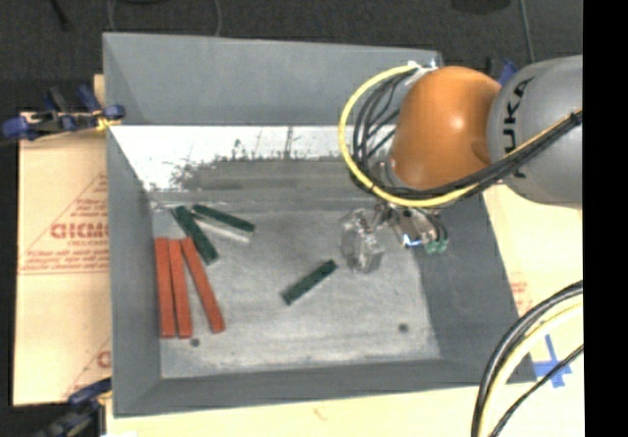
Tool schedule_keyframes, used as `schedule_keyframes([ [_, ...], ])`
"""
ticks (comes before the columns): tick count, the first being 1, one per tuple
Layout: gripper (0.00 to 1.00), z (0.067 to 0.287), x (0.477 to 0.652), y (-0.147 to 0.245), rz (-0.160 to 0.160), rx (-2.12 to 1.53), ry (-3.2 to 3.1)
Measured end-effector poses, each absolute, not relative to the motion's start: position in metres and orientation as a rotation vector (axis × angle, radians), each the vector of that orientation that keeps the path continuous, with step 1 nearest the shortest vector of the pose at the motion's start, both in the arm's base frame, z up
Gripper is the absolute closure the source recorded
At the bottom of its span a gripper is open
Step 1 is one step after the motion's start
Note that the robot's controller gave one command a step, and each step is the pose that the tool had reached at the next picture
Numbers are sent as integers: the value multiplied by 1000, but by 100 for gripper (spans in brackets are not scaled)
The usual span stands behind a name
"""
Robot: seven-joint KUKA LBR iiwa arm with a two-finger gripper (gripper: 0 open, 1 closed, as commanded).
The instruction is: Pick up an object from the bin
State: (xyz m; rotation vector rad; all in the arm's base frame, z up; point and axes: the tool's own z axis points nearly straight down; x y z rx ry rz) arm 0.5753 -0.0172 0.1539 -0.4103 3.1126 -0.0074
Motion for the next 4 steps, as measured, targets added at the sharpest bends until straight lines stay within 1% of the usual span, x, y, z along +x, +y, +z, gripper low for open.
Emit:
schedule_keyframes([
  [1,0,154,575,-11,1,-417,3111],
  [2,0,71,537,12,5,-467,3113],
  [3,100,76,540,10,2,-458,3105],
  [4,100,219,561,-13,-5,-495,3090],
])
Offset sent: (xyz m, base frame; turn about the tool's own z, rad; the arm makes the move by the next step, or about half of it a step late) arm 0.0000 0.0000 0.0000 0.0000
